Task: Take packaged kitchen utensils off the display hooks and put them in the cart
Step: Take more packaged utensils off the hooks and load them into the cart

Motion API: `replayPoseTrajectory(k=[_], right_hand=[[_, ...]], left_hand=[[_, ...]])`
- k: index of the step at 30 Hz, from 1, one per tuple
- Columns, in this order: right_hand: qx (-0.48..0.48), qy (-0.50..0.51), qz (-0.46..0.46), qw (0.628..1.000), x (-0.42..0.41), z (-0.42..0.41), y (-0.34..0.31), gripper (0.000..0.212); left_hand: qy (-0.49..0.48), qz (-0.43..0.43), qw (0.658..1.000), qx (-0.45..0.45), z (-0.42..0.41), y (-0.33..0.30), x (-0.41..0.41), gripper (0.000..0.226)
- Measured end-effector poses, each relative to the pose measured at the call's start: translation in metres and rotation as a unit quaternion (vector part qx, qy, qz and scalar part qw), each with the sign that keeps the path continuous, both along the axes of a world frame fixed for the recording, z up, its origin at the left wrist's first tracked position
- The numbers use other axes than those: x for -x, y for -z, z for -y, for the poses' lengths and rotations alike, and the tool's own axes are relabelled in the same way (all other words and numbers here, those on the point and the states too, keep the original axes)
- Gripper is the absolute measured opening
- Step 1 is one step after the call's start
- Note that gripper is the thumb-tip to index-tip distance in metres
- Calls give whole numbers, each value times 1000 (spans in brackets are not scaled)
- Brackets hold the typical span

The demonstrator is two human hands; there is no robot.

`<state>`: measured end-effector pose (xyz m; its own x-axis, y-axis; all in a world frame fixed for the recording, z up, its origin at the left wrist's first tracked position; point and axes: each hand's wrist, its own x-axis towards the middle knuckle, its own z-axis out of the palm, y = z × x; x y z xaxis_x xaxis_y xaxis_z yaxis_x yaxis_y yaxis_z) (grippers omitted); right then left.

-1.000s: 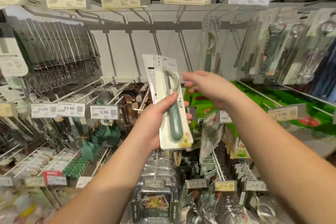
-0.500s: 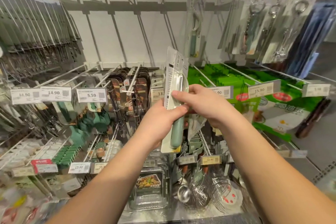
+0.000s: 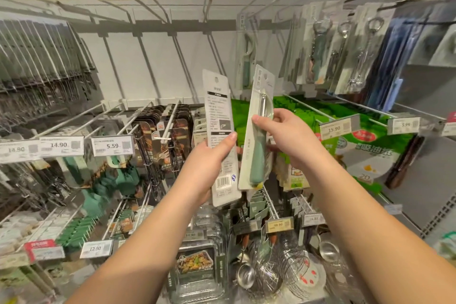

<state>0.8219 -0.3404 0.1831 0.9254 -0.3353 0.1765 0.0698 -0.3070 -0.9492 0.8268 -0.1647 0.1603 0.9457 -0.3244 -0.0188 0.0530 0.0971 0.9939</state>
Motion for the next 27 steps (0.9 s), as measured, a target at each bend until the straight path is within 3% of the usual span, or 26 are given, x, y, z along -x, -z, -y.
replayPoseTrajectory(k=[12,17,23,27], right_hand=[[208,108,52,971,-8,36,-54,32],[228,124,71,963,-22,41,-76,48],[240,134,97,957,-37,48,-97,37],[252,140,117,951,-50,48,-101,54]], left_hand=[[-13,-26,998,48,1,-15,-9,25],[-9,-22,998,58,3,-17,-12,23],[-11,-19,998,63,4,-21,-19,21],[-8,-19,997,68,6,-24,-24,20]])
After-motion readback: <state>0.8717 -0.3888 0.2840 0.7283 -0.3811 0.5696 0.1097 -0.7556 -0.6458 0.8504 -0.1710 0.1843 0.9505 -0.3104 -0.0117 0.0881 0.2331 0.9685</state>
